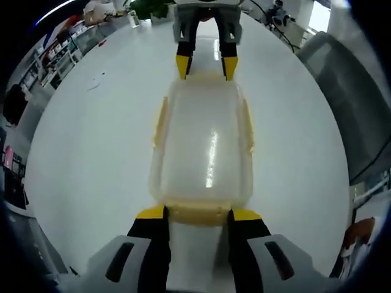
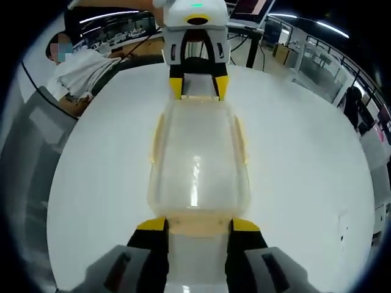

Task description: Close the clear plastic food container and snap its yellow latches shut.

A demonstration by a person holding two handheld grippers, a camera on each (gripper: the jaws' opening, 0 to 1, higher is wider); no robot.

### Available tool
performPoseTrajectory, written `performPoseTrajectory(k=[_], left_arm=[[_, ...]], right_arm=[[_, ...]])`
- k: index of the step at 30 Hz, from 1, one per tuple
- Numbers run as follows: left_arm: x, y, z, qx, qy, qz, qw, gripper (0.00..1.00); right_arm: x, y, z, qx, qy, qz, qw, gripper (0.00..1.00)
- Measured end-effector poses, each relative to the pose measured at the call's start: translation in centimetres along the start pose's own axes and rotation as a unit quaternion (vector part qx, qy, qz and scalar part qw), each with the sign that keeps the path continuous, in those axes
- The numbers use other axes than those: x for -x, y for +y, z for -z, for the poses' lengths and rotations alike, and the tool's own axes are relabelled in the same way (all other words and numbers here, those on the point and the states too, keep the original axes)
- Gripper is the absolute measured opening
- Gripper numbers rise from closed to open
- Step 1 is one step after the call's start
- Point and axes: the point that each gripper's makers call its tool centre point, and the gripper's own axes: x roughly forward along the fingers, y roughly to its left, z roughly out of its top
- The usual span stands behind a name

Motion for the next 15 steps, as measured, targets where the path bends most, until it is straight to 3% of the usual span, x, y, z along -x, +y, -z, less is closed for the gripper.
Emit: performPoseTrajectory(k=[9, 15], left_arm=[[3.2, -0.2, -1.6, -0.002, -0.007, -0.014, 0.9999, 0.35], [4.3, -0.7, -3.3, -0.004, -0.004, -0.021, 0.9998, 0.35]], right_arm=[[3.4, 0.2, -1.2, 0.010, -0.016, 0.010, 0.9998, 0.34], [5.4, 0.5, -0.9, 0.018, -0.012, 0.017, 0.9996, 0.34]])
